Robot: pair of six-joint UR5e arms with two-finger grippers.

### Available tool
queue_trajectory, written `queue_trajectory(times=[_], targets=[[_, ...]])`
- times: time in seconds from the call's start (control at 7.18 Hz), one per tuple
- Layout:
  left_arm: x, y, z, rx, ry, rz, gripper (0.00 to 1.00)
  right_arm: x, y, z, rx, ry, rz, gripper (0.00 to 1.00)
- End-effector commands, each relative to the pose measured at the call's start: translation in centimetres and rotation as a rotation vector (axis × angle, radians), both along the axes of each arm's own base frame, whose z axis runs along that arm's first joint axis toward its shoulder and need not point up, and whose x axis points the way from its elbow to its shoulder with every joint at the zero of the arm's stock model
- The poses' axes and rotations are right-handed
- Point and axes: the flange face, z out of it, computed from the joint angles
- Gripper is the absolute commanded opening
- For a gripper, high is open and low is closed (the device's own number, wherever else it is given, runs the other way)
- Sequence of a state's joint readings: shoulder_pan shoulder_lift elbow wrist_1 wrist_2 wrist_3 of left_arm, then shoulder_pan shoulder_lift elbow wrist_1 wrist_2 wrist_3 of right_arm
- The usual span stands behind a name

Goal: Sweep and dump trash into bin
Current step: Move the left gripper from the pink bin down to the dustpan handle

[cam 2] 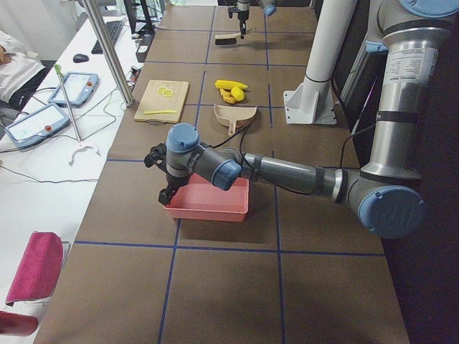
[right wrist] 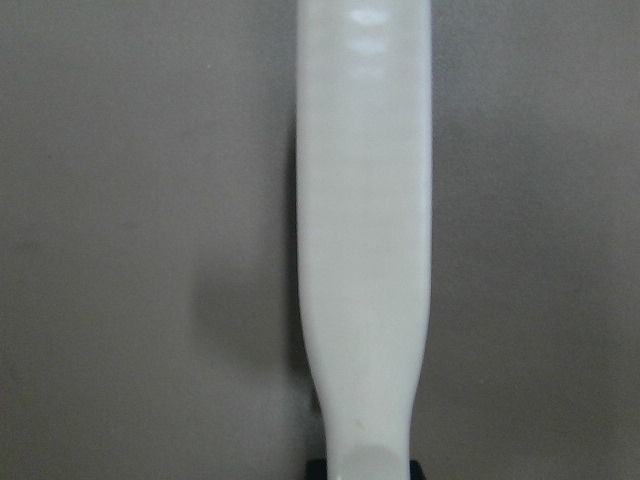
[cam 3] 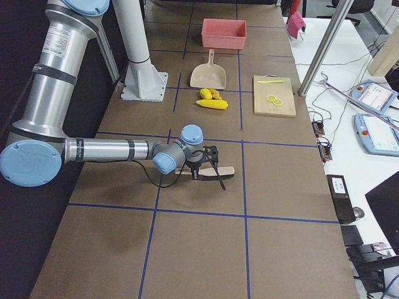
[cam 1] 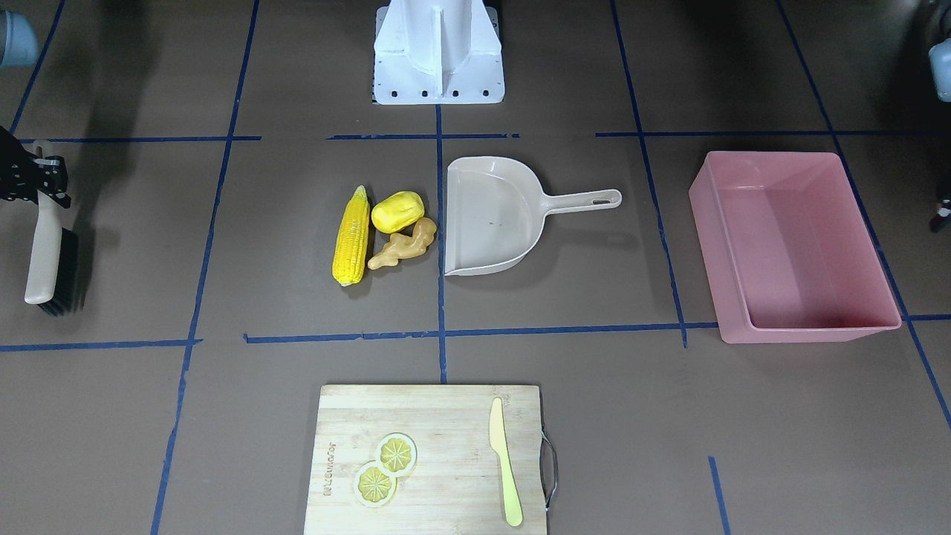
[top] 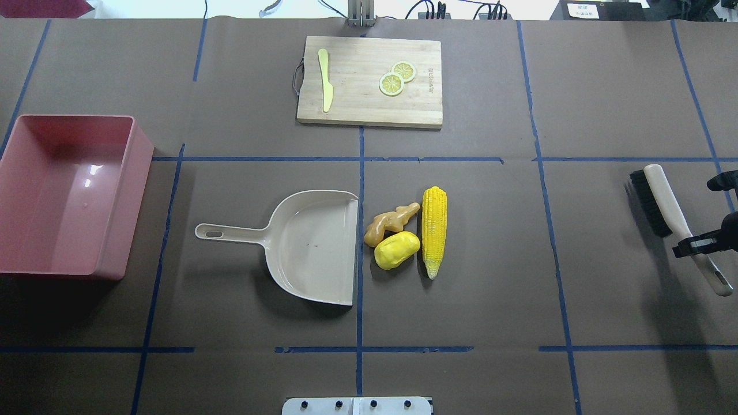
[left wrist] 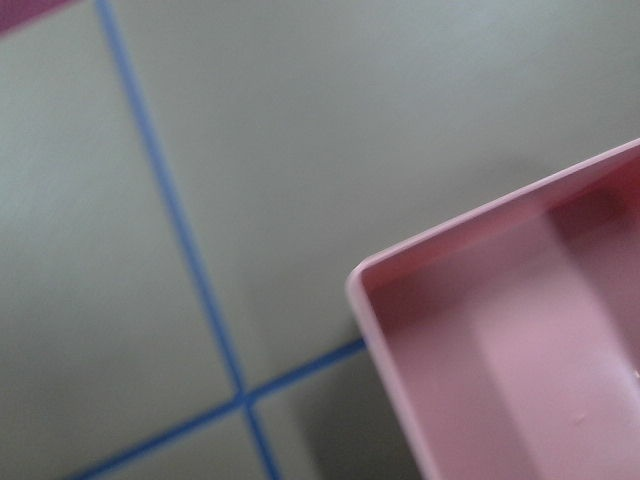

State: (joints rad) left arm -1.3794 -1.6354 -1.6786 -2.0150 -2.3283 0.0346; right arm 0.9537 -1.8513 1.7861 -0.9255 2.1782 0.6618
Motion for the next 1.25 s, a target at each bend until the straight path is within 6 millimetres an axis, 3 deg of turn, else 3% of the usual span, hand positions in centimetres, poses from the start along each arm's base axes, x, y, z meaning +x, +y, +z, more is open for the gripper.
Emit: queue_trajectory(times=[0.0,0.28,0.42,0.56,0.7,0.84,1.11], targets=[[6.9,-1.2,-5.4,0.187,0.055,0.118,1.00,-0.7,-0.8,-0.8,0.014,-0.011,-0.001,0.00],[16.3,-2.5,-14.3,0.326,0.116,0.260,1.00,-0.7,-1.0,-1.0,0.019,-0.011,0.001,0.00],[22.0,-1.5,-17.7,0.372,0.150,0.347,1.00,-0.9,-1.2,-1.1,0.023,-0.014,0.001,0.00],[25.2,-0.3,-19.6,0.413,0.170,0.402,1.00,-0.9,-1.2,-1.1,0.025,-0.011,0.004,0.00],[26.9,1.7,-21.9,0.468,0.191,0.441,1.00,-0.8,-1.3,-1.1,0.029,-0.010,0.007,0.00],[29.4,4.0,-22.9,0.487,0.213,0.494,1.00,-0.9,-1.3,-1.3,0.032,-0.012,0.005,0.00],[32.1,6.4,-23.0,0.563,0.225,0.582,1.00,-1.3,-1.8,-1.8,0.040,-0.020,0.005,0.00]])
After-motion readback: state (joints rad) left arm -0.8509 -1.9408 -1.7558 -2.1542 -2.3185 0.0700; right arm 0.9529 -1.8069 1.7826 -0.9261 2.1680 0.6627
